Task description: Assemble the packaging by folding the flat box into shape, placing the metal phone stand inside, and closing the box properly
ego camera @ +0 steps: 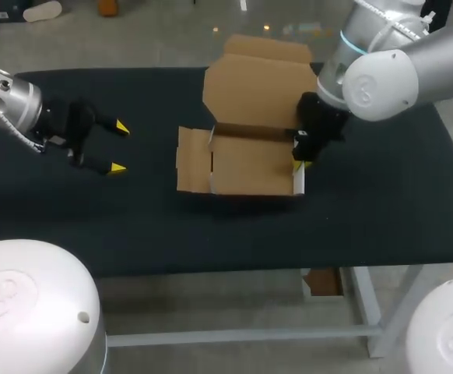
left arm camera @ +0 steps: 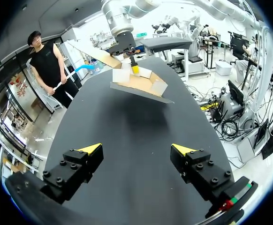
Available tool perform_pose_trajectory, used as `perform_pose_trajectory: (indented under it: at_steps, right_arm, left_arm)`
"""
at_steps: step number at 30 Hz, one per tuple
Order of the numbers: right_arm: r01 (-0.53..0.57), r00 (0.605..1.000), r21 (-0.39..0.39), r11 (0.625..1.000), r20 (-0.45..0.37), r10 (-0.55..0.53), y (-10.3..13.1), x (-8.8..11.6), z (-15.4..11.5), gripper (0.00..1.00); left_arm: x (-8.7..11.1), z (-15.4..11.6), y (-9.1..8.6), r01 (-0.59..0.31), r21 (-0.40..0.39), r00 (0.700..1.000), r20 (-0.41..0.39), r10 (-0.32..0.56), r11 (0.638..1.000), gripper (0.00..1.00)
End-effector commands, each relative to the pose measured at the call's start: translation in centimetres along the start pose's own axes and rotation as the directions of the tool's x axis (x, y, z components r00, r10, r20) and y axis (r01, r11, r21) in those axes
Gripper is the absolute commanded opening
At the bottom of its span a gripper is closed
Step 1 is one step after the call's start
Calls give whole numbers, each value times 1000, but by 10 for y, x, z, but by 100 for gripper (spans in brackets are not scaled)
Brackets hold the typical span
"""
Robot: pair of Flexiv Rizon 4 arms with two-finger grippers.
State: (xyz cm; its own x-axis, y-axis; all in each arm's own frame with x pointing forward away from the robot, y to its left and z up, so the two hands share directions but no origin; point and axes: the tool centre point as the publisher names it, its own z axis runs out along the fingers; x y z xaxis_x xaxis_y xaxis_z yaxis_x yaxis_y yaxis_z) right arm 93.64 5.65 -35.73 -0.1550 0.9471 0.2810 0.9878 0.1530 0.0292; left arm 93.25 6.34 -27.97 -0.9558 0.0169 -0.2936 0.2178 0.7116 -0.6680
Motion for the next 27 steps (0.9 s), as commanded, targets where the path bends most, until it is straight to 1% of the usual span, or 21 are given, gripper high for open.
perform_pose_trajectory:
  at_steps: [1, 23, 27]
  right_arm:
    - [0, 1000, 8, 1000, 0, 0, 1, 0, -2, 0]
    - [0, 1000, 8, 1000, 0, 0, 1, 0, -2, 0]
    - [-18, 999, 26, 999, 39, 17, -6, -4, -2, 0]
  left_arm:
    - [1, -1, -1, 0, -2, 1000, 0, 0, 1000, 100]
    - [1, -1, -1, 0, -2, 1000, 0, 0, 1000, 100]
    - [1, -1, -1, 0, -2, 1000, 0, 0, 1000, 100]
